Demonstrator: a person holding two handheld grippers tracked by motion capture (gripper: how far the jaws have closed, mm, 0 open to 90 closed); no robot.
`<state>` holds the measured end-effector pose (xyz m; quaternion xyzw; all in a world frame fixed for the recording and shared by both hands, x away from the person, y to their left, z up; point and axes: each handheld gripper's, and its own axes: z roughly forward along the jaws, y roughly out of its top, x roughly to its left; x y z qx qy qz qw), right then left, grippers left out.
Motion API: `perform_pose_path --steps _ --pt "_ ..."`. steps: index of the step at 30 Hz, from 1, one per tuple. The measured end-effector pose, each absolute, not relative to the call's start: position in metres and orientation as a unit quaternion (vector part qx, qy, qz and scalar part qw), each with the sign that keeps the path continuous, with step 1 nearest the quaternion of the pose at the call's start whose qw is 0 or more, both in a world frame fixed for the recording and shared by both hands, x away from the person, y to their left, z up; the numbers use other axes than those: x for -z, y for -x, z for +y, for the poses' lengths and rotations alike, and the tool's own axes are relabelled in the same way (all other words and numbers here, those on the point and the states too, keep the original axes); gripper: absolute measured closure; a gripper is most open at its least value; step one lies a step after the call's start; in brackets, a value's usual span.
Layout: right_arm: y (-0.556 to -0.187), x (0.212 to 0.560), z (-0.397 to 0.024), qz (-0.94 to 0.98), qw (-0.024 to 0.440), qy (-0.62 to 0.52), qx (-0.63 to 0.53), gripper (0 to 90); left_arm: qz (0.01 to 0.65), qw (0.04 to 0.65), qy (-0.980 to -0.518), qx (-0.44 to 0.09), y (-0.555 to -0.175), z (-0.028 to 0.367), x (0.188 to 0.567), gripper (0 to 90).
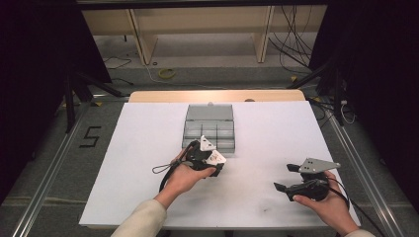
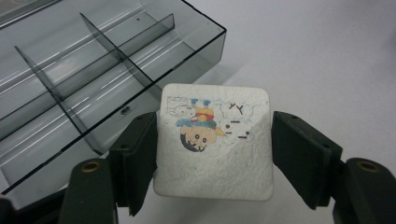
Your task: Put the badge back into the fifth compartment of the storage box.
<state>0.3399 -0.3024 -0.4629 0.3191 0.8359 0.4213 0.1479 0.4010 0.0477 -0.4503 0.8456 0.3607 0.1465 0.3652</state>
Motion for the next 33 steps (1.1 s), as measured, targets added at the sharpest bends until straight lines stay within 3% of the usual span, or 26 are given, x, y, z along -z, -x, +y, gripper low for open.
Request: perform_pose_path --steps 33 --pt "-0.340 0.464 -0.302 0.836 0.147 -0.321 -0.420 16.2 0.449 0.363 -0.791 -0.202 -0.407 0.051 0.439 32.6"
